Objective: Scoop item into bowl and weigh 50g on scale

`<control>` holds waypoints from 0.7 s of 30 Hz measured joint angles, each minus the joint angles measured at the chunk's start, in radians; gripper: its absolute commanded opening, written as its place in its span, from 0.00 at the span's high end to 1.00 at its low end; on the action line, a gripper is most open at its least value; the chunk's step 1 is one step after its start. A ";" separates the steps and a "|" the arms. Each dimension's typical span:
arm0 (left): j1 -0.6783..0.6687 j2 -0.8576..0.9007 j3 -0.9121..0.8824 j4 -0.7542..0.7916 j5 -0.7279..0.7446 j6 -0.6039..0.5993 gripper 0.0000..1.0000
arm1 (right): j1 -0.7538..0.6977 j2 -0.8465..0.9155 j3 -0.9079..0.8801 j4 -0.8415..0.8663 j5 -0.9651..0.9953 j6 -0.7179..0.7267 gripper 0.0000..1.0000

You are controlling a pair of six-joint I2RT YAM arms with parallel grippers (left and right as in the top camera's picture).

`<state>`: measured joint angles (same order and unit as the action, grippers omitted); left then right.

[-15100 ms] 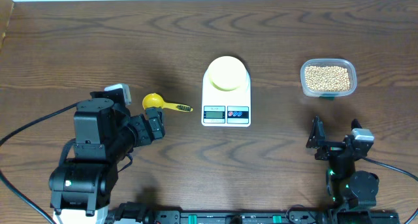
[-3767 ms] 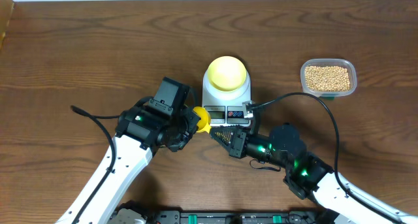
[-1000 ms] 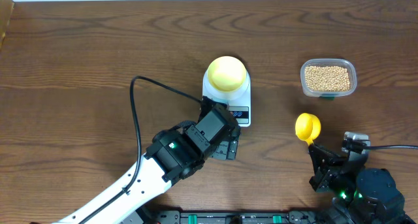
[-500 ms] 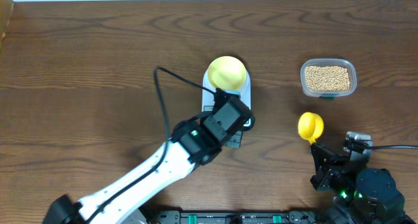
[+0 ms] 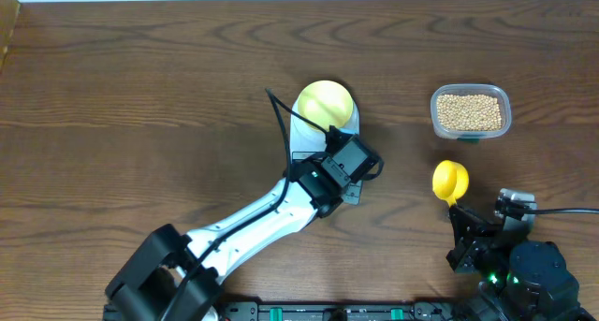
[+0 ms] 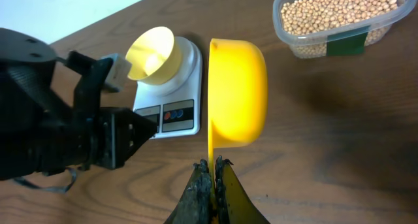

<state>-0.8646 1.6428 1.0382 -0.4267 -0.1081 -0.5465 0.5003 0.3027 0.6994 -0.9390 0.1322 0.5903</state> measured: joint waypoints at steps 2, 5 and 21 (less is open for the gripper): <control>0.005 0.016 0.000 0.019 0.000 0.000 0.93 | 0.000 0.000 0.000 -0.003 0.000 0.000 0.99; 0.024 0.043 0.000 0.042 0.000 -0.002 0.93 | 0.000 0.000 0.000 -0.010 0.000 0.000 0.99; 0.106 0.091 0.000 0.125 -0.003 -0.109 0.93 | 0.000 0.000 0.000 -0.029 0.000 0.000 0.99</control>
<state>-0.7582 1.7340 1.0382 -0.3019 -0.1112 -0.6559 0.5003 0.3027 0.6994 -0.9676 0.1322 0.5903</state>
